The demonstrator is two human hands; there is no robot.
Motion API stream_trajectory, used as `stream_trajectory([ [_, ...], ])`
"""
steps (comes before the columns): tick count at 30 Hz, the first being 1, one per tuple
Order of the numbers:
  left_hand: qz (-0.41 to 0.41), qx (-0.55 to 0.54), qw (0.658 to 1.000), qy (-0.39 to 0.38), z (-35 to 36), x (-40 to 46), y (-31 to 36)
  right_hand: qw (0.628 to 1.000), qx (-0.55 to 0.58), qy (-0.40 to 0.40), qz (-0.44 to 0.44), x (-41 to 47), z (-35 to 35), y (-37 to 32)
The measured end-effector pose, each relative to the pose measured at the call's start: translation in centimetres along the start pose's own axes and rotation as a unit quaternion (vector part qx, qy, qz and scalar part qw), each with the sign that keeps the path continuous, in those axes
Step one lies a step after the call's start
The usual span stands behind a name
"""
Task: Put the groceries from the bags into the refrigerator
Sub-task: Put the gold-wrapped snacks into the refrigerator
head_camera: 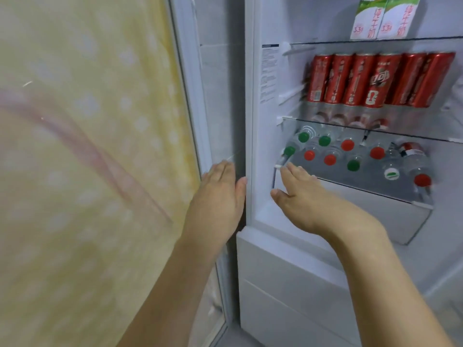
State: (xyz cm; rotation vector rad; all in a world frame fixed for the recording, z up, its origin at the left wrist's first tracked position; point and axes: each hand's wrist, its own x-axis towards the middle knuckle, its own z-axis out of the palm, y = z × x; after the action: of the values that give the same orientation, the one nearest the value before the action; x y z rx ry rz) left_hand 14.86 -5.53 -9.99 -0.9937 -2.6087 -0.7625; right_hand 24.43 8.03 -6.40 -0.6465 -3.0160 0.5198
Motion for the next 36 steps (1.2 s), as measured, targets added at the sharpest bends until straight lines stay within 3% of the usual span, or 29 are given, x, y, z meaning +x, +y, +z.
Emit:
stream_trajectory([
  [23, -0.191, 0.129, 0.970, 0.080, -14.4, -15.5, -13.2, 0.968, -0.019, -0.086, -0.233, -5.0, 5.8, -21.2],
  [36, -0.339, 0.188, 0.907, 0.167, -20.5, -24.7, -15.4, 0.896, -0.044, -0.158, -0.413, -7.4, 9.9, -31.3],
])
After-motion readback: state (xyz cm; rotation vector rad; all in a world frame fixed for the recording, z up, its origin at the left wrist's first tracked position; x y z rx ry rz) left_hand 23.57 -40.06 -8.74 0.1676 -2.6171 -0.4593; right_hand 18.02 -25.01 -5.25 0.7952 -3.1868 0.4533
